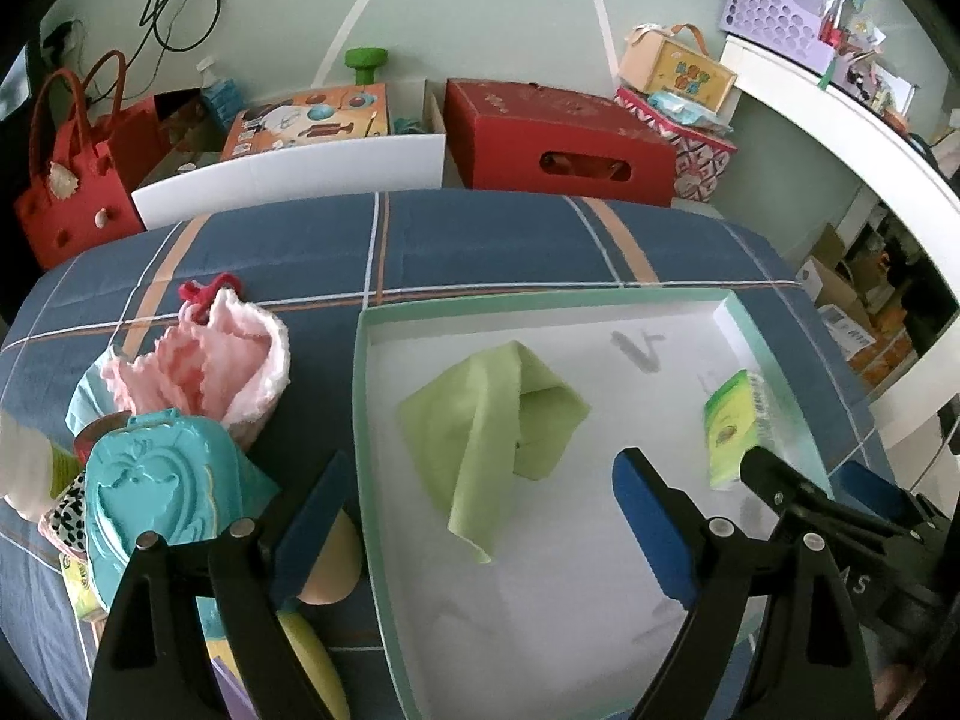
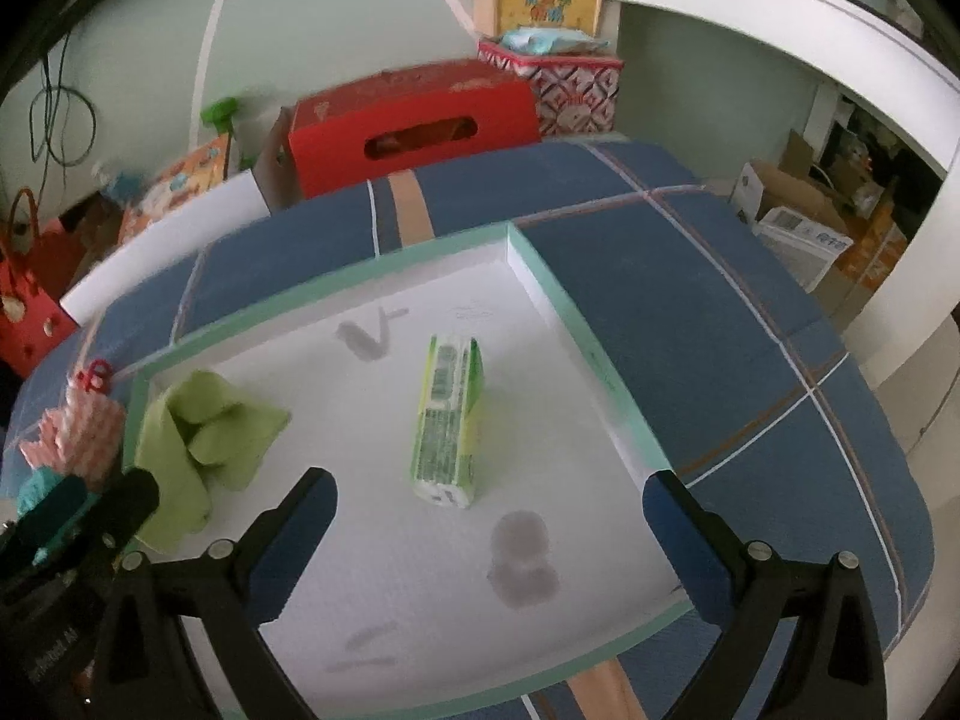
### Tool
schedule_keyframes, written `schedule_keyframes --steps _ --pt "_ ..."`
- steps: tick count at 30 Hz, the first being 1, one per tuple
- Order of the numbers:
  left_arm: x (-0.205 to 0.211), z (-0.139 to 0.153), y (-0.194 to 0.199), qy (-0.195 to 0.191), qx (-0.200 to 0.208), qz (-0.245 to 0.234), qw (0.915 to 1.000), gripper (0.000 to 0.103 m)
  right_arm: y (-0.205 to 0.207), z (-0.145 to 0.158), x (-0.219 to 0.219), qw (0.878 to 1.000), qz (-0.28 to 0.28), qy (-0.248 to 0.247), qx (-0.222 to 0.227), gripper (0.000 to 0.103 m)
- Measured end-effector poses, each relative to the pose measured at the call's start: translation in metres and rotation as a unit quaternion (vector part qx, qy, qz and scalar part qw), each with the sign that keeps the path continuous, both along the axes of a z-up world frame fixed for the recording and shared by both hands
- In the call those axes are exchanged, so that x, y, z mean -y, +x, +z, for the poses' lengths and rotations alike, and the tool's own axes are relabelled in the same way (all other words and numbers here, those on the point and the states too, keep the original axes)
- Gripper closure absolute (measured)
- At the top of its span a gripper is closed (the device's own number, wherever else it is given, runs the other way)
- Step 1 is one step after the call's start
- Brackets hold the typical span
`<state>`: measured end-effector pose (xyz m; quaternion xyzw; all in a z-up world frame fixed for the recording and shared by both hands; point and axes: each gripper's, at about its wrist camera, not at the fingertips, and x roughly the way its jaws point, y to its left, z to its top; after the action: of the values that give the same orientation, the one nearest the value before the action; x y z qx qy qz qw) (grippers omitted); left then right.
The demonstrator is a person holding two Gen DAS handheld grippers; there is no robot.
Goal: Organize soft objects
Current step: 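Withdraw both open tools from the white tray back toward the pile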
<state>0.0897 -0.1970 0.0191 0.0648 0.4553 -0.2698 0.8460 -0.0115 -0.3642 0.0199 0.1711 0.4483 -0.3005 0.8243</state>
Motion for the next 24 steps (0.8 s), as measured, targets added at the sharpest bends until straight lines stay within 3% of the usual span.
schedule_keyframes --steps 4,9,14,19,24 --pt "0.000 0.010 -0.008 -0.009 0.011 -0.007 0.9999 0.013 -0.002 0.013 -0.007 0.999 0.000 -0.034 0.017 0.000" --pt "-0.007 0.029 -0.018 -0.021 0.020 -0.010 0.9995 0.013 -0.004 0.019 -0.011 0.999 0.005 -0.019 0.045 0.000" --pt "-0.028 0.050 -0.027 -0.033 0.037 0.003 0.9988 0.013 -0.008 0.026 -0.021 0.998 0.003 -0.036 0.061 0.000" --pt "-0.067 0.066 -0.030 -0.035 0.055 0.035 0.9973 0.013 -0.014 0.031 -0.030 0.994 0.023 0.008 0.110 0.000" --pt "-0.124 0.063 -0.024 -0.021 0.055 0.107 0.9925 0.013 -0.009 0.033 -0.054 0.995 0.018 -0.046 0.090 0.000"
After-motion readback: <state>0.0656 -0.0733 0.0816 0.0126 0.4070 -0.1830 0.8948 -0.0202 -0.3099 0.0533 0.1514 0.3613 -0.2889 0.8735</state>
